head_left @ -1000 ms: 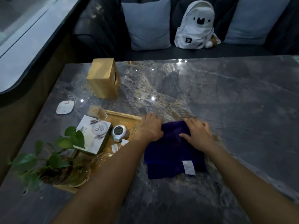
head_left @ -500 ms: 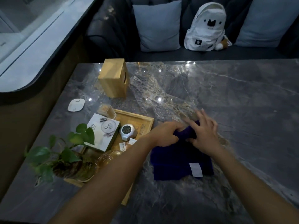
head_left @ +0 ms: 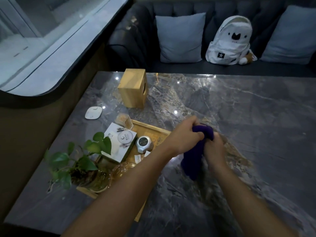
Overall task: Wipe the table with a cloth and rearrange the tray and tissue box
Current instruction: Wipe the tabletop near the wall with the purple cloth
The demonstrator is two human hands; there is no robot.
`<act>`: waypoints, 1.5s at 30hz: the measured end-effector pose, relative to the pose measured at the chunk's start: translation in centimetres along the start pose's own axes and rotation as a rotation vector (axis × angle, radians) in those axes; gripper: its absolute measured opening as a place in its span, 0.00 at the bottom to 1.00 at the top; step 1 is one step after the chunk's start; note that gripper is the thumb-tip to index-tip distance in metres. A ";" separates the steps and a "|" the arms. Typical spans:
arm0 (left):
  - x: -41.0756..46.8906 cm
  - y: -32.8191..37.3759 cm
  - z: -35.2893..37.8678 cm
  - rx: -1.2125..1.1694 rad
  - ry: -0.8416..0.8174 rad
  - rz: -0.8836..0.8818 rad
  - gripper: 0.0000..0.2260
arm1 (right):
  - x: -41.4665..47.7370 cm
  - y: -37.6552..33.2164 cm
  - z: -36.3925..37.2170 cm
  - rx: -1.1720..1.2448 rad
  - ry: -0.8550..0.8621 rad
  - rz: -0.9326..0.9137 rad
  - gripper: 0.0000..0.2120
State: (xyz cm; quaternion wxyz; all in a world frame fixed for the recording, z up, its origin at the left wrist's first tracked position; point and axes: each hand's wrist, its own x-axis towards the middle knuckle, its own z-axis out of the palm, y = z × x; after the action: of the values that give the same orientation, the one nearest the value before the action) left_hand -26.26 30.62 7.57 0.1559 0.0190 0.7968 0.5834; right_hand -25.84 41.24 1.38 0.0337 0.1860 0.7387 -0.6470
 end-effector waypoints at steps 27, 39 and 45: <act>-12.5 3.5 -22.4 -0.168 0.663 0.081 0.07 | -8.9 -14.2 23.0 0.669 -0.873 0.295 0.13; -18.5 -5.4 -27.9 -0.356 0.678 0.130 0.13 | -10.4 -13.6 33.0 0.552 -0.948 0.451 0.21; -21.5 -14.5 -25.5 -0.536 0.766 -0.187 0.05 | -5.7 -13.0 34.1 0.219 -0.780 0.323 0.17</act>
State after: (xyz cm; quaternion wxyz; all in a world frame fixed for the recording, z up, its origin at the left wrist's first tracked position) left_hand -10.55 -2.06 5.77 -0.0981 -0.3100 0.6166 0.7170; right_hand -31.22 5.73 9.79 0.3910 0.0434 0.5589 -0.7300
